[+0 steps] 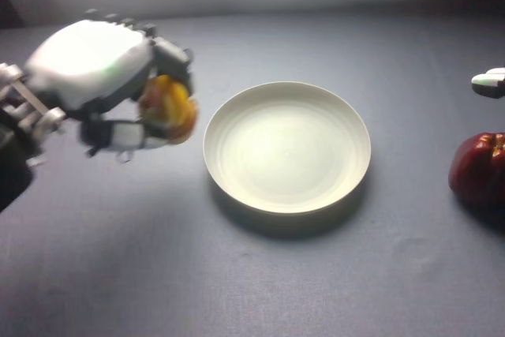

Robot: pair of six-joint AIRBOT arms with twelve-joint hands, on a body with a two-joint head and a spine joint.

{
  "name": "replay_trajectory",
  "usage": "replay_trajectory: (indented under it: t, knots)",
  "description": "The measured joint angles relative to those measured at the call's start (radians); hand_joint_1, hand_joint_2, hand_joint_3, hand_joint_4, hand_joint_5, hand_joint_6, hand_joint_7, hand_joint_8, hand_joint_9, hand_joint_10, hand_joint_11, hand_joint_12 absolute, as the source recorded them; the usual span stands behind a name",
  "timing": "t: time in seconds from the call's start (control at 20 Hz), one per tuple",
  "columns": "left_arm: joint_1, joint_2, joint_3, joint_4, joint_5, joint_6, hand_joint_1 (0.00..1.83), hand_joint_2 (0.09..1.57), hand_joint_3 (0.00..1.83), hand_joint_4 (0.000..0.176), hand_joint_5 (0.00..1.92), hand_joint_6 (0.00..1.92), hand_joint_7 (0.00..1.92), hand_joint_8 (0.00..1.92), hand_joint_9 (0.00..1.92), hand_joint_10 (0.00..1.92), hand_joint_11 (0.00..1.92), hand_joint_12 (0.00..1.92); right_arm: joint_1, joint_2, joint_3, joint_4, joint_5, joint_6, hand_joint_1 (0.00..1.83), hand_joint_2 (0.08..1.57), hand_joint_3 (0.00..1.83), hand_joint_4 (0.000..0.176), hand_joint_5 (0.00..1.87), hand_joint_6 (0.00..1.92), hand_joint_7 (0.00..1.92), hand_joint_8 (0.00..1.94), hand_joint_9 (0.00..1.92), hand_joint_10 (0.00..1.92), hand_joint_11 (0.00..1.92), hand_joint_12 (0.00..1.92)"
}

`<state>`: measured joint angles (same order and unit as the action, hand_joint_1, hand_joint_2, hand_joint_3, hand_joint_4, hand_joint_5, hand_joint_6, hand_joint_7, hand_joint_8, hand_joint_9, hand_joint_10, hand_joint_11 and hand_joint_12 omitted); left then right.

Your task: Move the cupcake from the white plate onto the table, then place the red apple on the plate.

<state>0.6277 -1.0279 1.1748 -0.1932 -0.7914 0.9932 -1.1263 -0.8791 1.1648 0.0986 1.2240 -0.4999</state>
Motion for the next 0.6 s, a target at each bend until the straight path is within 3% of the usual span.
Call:
replay_trajectory:
  t: [0.1, 0.15, 0.25, 0.3, 0.35, 0.45, 0.55, 0.6]
  knots:
    - [0.071, 0.034, -0.019, -0.038, -0.017, 0.003, 1.36, 1.12, 0.00, 0.000, 1.01, 0.81, 0.94, 1.04, 0.88, 1.28, 0.58, 1.07, -0.001, 0.000, 0.000, 0.002, -0.002, 0.002, 0.62, 1.37, 0.00, 0.014, 0.35, 0.00, 0.36, 0.00, 0.41, 0.01, 0.34, 0.21]
    - [0.084, 0.035, -0.019, -0.053, -0.009, 0.011, 1.37, 1.13, 0.00, 0.000, 0.95, 0.91, 0.93, 1.06, 0.85, 1.30, 0.61, 1.06, -0.001, 0.000, 0.000, 0.001, -0.002, 0.003, 0.62, 1.38, 0.00, 0.014, 0.35, 0.00, 0.37, 0.00, 0.42, 0.01, 0.35, 0.21]
    - [0.100, 0.032, -0.019, -0.087, 0.014, 0.055, 1.37, 1.11, 0.00, 0.000, 1.03, 0.74, 0.99, 1.01, 0.85, 1.34, 0.55, 1.18, -0.001, 0.000, 0.000, 0.002, -0.002, 0.004, 0.66, 1.37, 0.00, 0.025, 0.36, 0.00, 0.37, 0.00, 0.42, 0.00, 0.36, 0.20]
    - [0.101, 0.027, -0.017, -0.095, 0.019, 0.063, 1.37, 1.11, 0.00, 0.000, 1.02, 0.75, 1.00, 1.00, 0.86, 1.31, 0.54, 1.19, -0.001, 0.000, 0.000, 0.001, -0.001, 0.005, 0.64, 1.38, 0.00, 0.035, 0.36, 0.00, 0.36, 0.00, 0.41, 0.00, 0.35, 0.19]
    - [0.101, 0.012, -0.008, -0.105, 0.023, 0.066, 1.37, 1.11, 0.00, 0.000, 0.93, 1.01, 1.01, 0.96, 0.87, 1.20, 0.48, 1.11, -0.001, 0.000, 0.000, 0.002, -0.002, 0.005, 0.67, 1.37, 0.00, 0.030, 0.37, 0.00, 0.36, 0.00, 0.41, 0.00, 0.35, 0.19]
    - [0.106, -0.005, 0.000, -0.106, 0.046, 0.066, 1.36, 1.15, 0.00, 0.000, 0.88, 1.20, 0.92, 1.00, 0.80, 1.26, 0.45, 1.08, -0.001, 0.000, 0.000, 0.002, -0.001, 0.005, 0.68, 1.38, 0.00, 0.042, 0.37, 0.00, 0.37, 0.01, 0.42, 0.01, 0.37, 0.19]
    - [0.113, -0.008, 0.000, -0.106, 0.060, 0.071, 1.36, 1.15, 0.00, 0.000, 0.98, 1.09, 0.87, 1.06, 0.75, 1.31, 0.47, 1.00, -0.007, 0.000, 0.000, 0.005, 0.001, 0.005, 0.69, 1.37, 0.00, 0.048, 0.38, 0.00, 0.38, 0.00, 0.42, 0.00, 0.36, 0.19]
    - [0.118, -0.008, 0.000, -0.114, 0.061, 0.075, 1.24, 1.15, 0.00, 0.000, 1.00, 0.98, 0.82, 1.21, 0.74, 0.68, 0.45, 1.02, -0.008, 0.000, 0.000, 0.005, 0.000, 0.005, 0.68, 1.37, 0.00, 0.062, 0.37, 0.00, 0.38, 0.00, 0.41, 0.00, 0.36, 0.19]
